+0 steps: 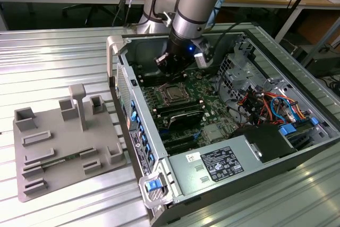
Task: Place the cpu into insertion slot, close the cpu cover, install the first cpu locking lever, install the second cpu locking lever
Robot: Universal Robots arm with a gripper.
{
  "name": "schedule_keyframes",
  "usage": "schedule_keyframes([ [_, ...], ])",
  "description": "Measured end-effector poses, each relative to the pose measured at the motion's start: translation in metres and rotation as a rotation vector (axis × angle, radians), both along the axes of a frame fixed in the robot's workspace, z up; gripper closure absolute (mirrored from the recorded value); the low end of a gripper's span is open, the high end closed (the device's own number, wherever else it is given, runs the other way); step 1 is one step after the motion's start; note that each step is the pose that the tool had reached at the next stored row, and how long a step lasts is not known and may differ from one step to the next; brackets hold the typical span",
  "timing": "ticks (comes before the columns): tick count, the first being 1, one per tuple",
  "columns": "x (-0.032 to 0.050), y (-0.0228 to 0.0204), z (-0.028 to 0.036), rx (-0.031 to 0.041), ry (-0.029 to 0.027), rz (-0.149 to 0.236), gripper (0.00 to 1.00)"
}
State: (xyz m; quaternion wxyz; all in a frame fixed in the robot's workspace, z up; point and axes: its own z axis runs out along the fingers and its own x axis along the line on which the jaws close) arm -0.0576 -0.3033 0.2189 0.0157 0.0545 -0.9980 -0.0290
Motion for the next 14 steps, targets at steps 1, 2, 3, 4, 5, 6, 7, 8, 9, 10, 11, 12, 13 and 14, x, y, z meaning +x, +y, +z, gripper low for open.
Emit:
schedule_keyframes([
  [1, 0.0010, 0.0000, -0.0004, -0.0005, 0.0000, 0.001, 0.89],
  [2, 0.0025, 0.0000, -0.0008, -0.0007, 0.0000, 0.002, 0.89],
  [3, 0.0036, 0.0000, -0.0011, -0.0009, -0.0001, 0.003, 0.89],
  [4, 0.0054, 0.0000, -0.0015, -0.0010, -0.0001, 0.004, 0.89],
  [5, 0.0068, 0.0000, -0.0018, -0.0012, -0.0001, 0.004, 0.89],
  [6, 0.0080, 0.0000, -0.0021, -0.0013, -0.0001, 0.005, 0.89],
  [7, 0.0098, 0.0000, -0.0026, -0.0015, -0.0001, 0.005, 0.89],
  [8, 0.0118, 0.0000, -0.0032, -0.0019, -0.0002, 0.006, 0.89],
  [9, 0.0132, 0.0000, -0.0039, -0.0025, -0.0001, 0.008, 0.89],
  [10, 0.0141, 0.0000, -0.0043, -0.0029, -0.0001, 0.009, 0.89],
  [11, 0.0148, 0.0000, -0.0046, -0.0033, -0.0001, 0.010, 0.89],
  [12, 0.0163, 0.0000, -0.0053, -0.0040, -0.0001, 0.012, 0.89],
  [13, 0.0180, 0.0000, -0.0059, -0.0047, -0.0001, 0.014, 0.89],
  [14, 0.0188, 0.0000, -0.0063, -0.0050, -0.0001, 0.015, 0.89],
])
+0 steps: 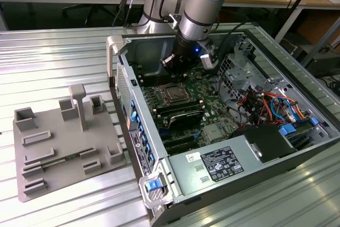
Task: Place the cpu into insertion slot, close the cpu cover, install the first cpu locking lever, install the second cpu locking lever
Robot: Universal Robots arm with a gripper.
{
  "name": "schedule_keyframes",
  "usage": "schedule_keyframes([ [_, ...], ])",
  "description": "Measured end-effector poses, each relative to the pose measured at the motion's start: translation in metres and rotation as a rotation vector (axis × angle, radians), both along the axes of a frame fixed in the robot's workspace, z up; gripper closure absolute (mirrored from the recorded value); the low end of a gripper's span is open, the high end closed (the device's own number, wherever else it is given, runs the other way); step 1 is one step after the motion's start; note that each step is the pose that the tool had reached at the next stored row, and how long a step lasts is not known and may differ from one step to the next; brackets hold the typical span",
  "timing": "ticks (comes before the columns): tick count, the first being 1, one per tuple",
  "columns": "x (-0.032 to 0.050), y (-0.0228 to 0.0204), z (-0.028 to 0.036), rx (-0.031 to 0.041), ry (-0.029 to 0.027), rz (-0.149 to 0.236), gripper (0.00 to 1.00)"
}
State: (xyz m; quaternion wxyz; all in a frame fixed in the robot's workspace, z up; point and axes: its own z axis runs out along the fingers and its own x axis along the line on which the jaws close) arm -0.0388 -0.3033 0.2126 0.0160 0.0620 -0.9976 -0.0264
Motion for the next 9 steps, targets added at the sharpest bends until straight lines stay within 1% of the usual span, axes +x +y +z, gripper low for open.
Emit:
schedule_keyframes([
  [1, 0.0011, 0.0000, -0.0006, -0.0005, -0.0001, 0.001, 0.89],
  [3, 0.0040, 0.0000, -0.0053, -0.0051, 0.0001, 0.009, 0.89],
  [9, 0.0067, 0.0000, -0.0069, -0.0080, 0.0000, 0.013, 0.89],
])
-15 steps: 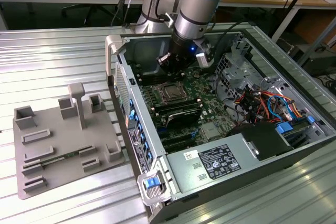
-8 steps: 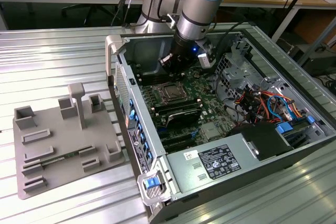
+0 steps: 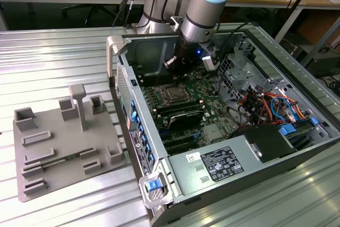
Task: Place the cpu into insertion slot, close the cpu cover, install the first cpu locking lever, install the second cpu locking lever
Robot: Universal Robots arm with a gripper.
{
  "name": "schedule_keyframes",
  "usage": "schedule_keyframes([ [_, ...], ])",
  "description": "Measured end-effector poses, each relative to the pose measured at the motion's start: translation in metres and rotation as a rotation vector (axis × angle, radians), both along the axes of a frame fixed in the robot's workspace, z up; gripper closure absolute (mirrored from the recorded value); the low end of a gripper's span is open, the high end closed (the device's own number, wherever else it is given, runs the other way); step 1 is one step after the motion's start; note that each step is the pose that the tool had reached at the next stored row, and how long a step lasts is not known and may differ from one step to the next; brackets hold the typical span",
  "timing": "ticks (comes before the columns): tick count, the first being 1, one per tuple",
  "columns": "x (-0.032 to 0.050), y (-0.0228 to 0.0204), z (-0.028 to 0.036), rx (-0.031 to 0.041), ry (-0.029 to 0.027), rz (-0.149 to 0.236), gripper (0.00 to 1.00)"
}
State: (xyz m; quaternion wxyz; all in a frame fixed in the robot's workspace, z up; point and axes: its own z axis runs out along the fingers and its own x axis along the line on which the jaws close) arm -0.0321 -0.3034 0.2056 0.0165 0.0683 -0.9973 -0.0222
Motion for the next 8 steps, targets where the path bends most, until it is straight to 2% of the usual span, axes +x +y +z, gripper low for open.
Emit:
schedule_keyframes([
  [3, 0.0006, 0.0000, -0.0004, -0.0012, 0.0000, 0.001, 0.89],
  [8, 0.0012, 0.0000, -0.0018, -0.0076, 0.0002, 0.001, 0.89],
])
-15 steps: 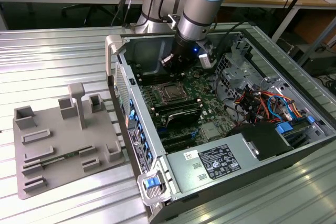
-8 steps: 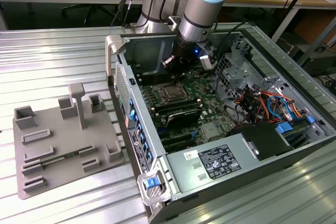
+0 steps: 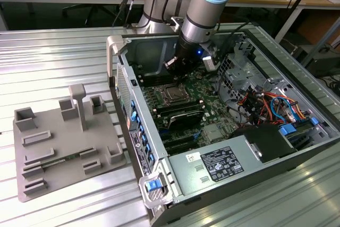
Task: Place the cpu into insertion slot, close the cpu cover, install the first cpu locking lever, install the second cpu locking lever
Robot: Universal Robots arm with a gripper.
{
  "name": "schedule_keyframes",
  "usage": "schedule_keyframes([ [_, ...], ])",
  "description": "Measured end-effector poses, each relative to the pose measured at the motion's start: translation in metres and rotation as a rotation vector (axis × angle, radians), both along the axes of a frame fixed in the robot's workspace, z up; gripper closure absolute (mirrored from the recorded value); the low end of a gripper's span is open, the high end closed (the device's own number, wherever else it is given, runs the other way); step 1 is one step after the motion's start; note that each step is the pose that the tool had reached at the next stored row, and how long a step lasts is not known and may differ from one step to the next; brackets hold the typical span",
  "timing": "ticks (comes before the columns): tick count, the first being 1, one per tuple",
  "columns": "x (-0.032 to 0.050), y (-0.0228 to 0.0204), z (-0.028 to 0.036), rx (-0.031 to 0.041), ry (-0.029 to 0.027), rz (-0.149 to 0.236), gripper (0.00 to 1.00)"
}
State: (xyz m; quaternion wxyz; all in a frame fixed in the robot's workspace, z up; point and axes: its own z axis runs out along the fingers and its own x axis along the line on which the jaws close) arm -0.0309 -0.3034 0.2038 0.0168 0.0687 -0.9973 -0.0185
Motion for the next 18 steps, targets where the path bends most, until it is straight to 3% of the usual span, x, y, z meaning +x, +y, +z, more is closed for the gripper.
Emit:
schedule_keyframes([
  [9, 0.0005, -0.0001, -0.0022, -0.0060, 0.0000, 0.000, 0.89],
  [18, 0.0073, 0.0006, -0.0021, -0.0059, -0.0001, 0.000, 0.89],
])
